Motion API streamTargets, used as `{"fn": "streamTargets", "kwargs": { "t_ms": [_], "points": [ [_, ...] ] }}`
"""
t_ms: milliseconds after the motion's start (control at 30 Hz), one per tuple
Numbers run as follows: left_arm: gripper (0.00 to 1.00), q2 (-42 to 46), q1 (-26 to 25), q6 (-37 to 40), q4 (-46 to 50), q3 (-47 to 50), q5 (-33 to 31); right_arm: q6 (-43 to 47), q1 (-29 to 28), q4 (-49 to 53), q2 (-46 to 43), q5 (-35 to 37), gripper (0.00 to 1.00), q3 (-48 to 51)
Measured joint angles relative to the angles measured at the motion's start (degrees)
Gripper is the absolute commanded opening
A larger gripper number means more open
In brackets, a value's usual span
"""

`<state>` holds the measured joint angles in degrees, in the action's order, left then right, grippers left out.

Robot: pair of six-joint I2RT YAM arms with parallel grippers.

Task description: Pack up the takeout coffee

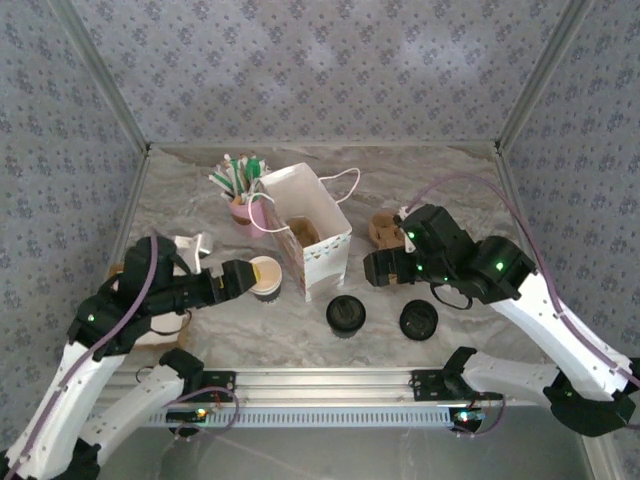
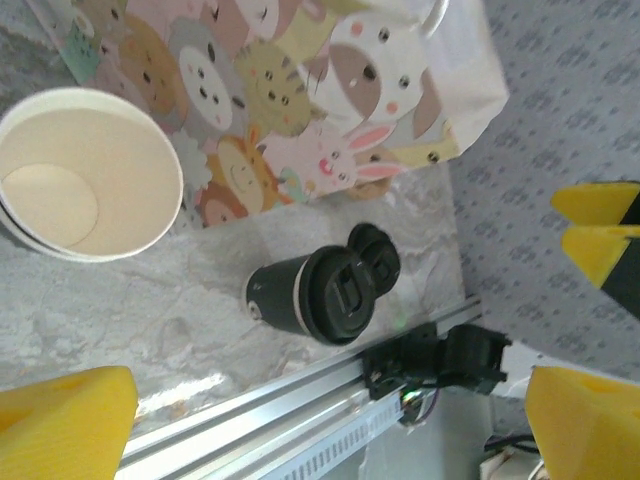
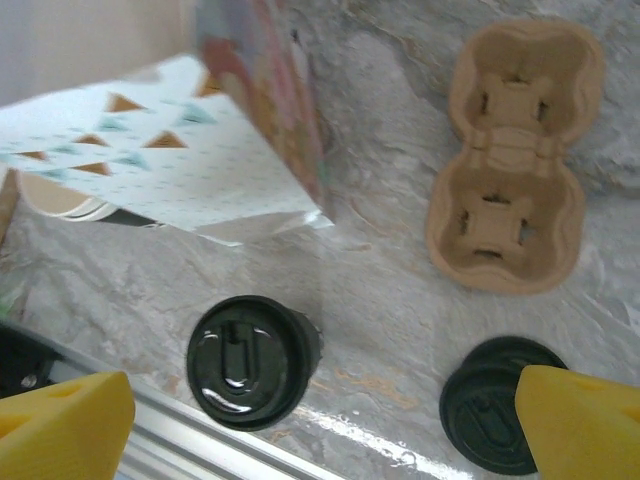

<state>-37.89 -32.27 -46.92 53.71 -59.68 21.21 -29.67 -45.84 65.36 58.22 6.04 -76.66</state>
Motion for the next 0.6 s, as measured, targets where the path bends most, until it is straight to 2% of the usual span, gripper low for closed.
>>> {"fn": "streamTargets", "kwargs": {
  "t_ms": [333,467,600],
  "points": [
    [1.0,-5.03,-21.38,-3.93,-4.24,2.23,-19.04,0.15,20.72,-6.8,-9.07,-12.94,1.0,12.83],
    [0.99,-6.58,-29.35,-5.77,-5.64,2.69,-27.67,1.6,25.7,-10.73,-12.5,-19.61,1.0,16.46],
    [1.0,-8.41,-34.38,-6.86,-6.16,2.64,-33.88,2.97,28.3,-13.81,-12.46,-26.4,0.99,18.05]
  ]
}}
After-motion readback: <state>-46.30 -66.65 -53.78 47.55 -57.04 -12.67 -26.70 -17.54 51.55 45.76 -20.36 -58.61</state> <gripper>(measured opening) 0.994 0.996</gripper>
